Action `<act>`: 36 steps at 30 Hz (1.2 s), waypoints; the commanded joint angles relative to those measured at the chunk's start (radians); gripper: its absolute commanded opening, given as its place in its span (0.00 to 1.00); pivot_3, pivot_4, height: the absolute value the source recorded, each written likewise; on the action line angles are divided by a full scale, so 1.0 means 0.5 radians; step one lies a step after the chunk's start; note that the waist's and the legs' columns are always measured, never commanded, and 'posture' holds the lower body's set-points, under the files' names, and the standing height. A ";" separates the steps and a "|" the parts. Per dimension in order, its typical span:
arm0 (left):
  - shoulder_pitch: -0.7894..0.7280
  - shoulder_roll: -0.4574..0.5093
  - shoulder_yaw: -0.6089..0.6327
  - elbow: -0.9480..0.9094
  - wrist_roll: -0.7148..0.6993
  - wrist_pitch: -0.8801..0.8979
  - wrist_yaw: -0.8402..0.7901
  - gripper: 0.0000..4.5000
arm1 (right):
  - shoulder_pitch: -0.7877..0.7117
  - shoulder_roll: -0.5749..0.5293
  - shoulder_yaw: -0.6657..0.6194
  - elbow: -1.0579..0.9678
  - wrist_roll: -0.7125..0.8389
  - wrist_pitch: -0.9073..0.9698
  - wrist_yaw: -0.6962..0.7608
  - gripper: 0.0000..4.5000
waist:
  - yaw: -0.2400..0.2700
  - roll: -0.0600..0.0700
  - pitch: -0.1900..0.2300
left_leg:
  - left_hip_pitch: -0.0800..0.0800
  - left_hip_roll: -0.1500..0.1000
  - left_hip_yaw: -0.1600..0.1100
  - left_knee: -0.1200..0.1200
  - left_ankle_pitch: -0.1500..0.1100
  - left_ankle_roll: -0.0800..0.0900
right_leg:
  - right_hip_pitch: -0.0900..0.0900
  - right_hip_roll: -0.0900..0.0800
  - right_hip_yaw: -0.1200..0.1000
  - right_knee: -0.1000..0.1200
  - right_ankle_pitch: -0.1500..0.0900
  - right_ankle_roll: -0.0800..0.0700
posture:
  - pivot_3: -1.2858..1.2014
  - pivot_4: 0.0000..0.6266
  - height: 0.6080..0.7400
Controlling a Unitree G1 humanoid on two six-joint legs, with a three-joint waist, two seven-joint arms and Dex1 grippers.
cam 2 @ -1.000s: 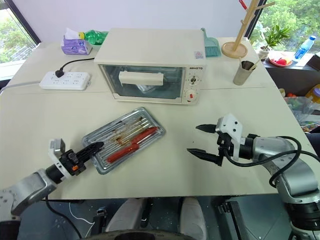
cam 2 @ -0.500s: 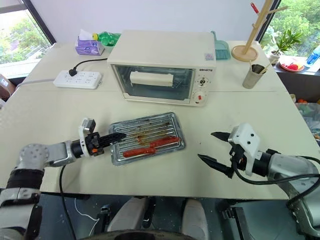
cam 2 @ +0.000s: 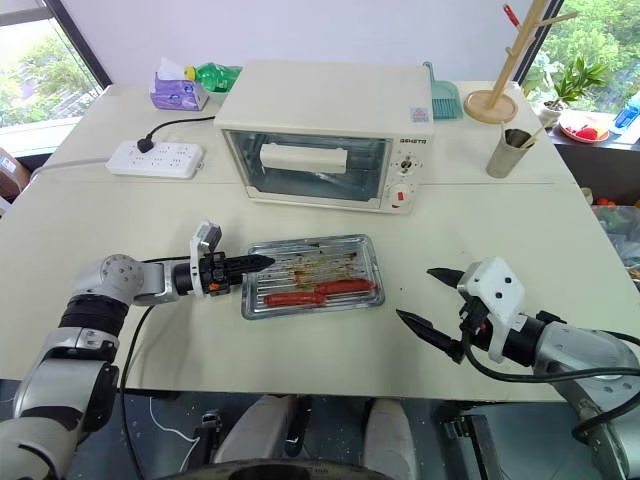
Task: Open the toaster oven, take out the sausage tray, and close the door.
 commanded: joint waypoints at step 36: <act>1.053 1.354 0.976 -1.726 0.209 -1.008 -0.647 1.00 | -0.952 -0.303 0.389 0.621 0.234 0.071 0.760 1.00 | -0.111 -0.019 0.023 | -0.032 0.033 0.010 -0.004 0.000 -0.002 | -0.057 0.018 -0.009 -0.005 0.022 -0.030 | 0.52 0.24 1.00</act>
